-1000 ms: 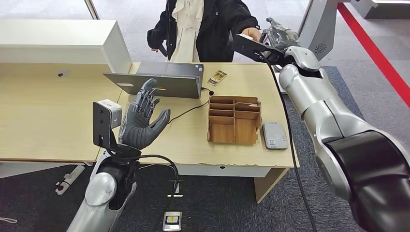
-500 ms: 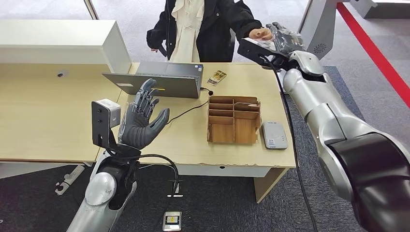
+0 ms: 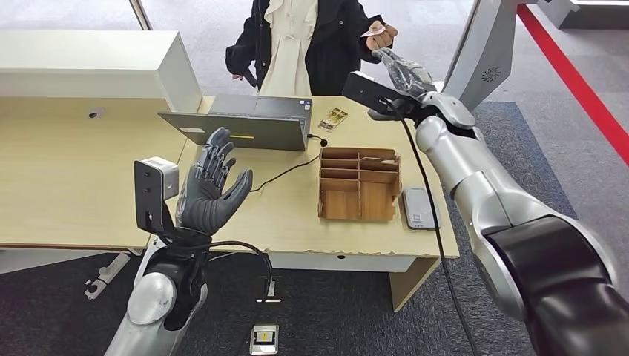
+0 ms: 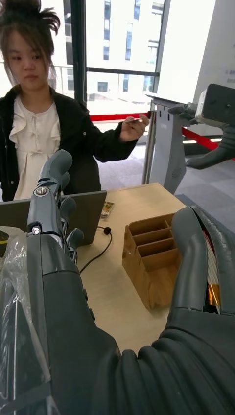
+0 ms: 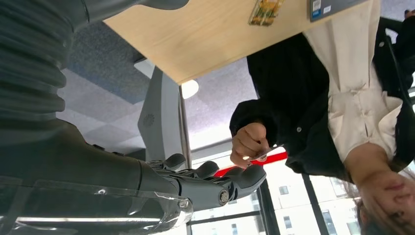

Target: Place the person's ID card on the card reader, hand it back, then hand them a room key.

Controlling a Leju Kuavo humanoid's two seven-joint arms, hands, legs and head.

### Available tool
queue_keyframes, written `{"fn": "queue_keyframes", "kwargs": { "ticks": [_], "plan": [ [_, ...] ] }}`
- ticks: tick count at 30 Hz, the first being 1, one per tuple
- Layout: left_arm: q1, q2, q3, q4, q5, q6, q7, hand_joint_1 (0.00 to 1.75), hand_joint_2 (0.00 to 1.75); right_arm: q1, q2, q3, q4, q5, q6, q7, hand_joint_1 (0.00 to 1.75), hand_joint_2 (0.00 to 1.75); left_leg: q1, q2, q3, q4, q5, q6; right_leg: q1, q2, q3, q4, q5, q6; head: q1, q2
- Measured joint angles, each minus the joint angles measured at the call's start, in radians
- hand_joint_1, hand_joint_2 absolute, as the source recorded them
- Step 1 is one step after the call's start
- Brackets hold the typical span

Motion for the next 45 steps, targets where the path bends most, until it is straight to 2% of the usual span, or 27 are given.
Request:
{"fn": "queue_keyframes", "kwargs": {
  "ticks": [14, 32, 45],
  "plan": [
    [0.030, 0.008, 0.002, -0.048, -0.003, -0.015, 0.020, 0.00, 1.75, 0.159, 0.025, 0.046, -0.118, 0.011, 0.031, 0.041, 0.00, 1.75, 0.000, 0.000, 0.000, 0.000, 0.000, 0.000, 0.000, 0.000, 0.000, 0.000, 0.000, 0.000, 0.000, 0.000],
    [0.038, 0.020, 0.005, -0.065, 0.000, -0.023, 0.039, 0.00, 1.75, 0.210, 0.033, 0.109, -0.122, 0.016, 0.021, 0.085, 0.00, 1.75, 0.000, 0.000, 0.000, 0.000, 0.000, 0.000, 0.000, 0.000, 0.000, 0.000, 0.000, 0.000, 0.000, 0.000],
    [0.038, 0.020, 0.007, -0.064, 0.000, -0.028, 0.030, 0.00, 1.75, 0.239, 0.021, 0.148, -0.117, 0.087, -0.048, 0.111, 0.00, 1.75, 0.000, 0.000, 0.000, 0.000, 0.000, 0.000, 0.000, 0.000, 0.000, 0.000, 0.000, 0.000, 0.000, 0.000]
  ]
}}
